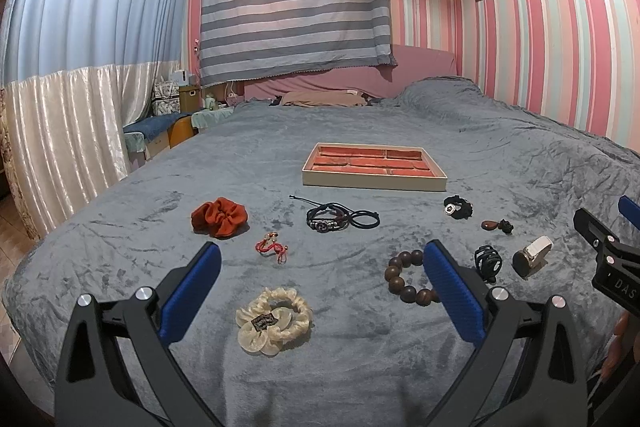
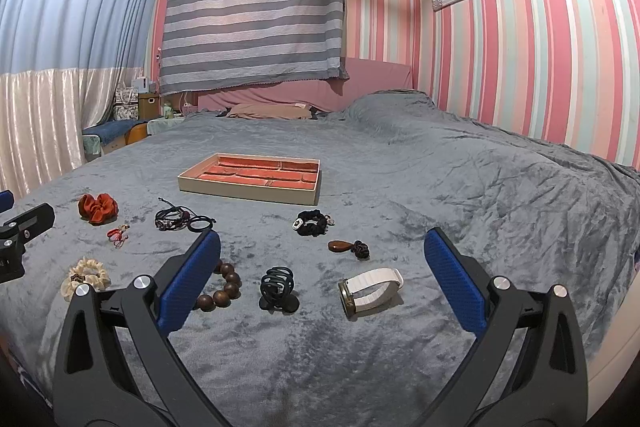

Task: Organize jewelry

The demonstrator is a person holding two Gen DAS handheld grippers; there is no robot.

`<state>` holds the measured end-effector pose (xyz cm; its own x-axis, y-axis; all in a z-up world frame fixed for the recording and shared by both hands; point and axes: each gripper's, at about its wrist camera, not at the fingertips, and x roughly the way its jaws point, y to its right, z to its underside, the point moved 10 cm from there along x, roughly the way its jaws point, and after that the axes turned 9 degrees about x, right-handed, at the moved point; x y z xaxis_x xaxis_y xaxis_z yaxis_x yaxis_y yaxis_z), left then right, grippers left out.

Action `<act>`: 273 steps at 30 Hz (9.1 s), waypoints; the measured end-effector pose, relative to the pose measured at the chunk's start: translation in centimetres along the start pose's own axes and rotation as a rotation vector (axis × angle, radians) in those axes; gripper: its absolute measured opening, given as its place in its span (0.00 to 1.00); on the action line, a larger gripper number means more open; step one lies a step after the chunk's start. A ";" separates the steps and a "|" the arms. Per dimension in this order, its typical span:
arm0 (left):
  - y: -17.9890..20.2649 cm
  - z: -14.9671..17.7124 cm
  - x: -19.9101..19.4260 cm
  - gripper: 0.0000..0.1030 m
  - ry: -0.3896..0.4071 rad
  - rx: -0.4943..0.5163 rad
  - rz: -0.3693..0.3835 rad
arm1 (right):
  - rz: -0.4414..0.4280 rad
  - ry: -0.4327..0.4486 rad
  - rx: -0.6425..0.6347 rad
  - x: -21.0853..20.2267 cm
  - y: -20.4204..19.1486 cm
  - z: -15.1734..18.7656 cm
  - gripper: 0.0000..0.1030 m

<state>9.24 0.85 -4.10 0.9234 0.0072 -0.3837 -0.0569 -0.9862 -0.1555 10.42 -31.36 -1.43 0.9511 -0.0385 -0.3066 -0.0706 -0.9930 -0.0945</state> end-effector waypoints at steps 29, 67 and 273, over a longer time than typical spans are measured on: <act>1.0 -0.2 0.0 0.96 0.003 0.007 -0.004 | 0.002 0.006 -0.005 -0.3 0.0 -0.2 0.96; 1.4 -0.3 -0.2 0.96 -0.003 0.004 0.006 | 0.000 0.005 -0.003 -0.2 -0.1 -0.3 0.96; -4.5 -12.9 34.8 0.83 -0.298 0.077 0.113 | 0.016 -0.403 -0.017 37.6 3.2 -9.6 0.96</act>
<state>46.55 3.43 -5.01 0.7588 -0.0422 -0.6499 -0.1917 -0.9681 -0.1610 48.88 -37.01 -4.21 0.7555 -0.0101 -0.6551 -0.0758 -0.9945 -0.0721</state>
